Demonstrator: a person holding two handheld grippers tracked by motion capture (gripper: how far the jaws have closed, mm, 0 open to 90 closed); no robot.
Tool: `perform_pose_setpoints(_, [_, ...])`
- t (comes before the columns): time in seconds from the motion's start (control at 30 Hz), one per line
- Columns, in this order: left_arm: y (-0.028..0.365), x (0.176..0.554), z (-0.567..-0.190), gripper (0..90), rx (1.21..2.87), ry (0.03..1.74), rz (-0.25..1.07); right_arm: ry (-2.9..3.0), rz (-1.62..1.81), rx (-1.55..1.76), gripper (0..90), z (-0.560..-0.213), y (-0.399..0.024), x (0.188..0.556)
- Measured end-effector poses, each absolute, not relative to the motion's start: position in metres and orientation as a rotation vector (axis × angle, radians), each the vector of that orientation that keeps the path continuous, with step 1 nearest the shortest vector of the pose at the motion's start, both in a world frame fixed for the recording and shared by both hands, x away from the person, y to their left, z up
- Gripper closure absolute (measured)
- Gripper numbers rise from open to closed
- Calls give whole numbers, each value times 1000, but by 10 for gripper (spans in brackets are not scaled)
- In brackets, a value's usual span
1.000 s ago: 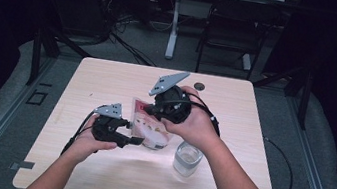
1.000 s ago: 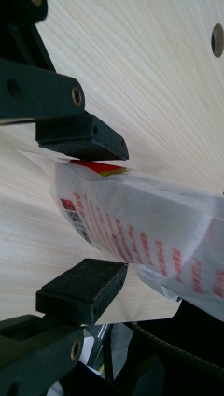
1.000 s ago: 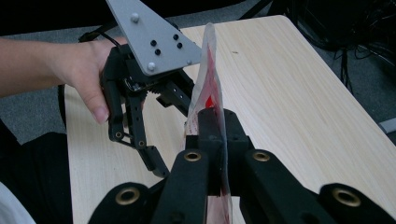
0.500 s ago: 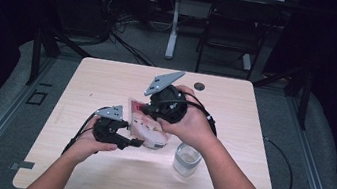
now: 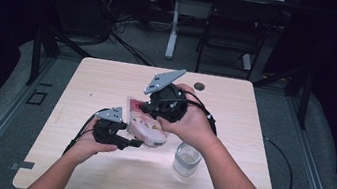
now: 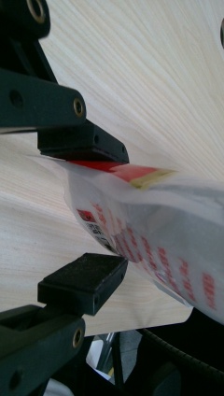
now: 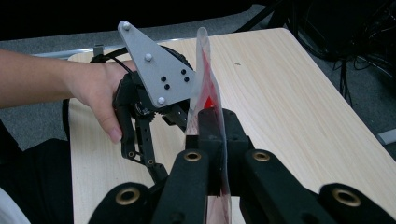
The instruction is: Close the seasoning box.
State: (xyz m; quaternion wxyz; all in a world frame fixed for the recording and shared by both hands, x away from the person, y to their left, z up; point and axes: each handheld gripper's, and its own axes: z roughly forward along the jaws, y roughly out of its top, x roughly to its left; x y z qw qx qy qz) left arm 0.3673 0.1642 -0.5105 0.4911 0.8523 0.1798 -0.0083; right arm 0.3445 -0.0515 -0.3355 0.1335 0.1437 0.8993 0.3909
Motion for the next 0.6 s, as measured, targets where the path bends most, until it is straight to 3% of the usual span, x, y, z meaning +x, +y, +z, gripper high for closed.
perform_pose_setpoints(0.33, [169,366,-508,618,2104,436,7,2615,1138,411,898,-337,-52,344])
perform_pose_setpoints(0.6, [174,365,-501,654,2118,433,-26,2609,1145,426,898,-335,-56,346])
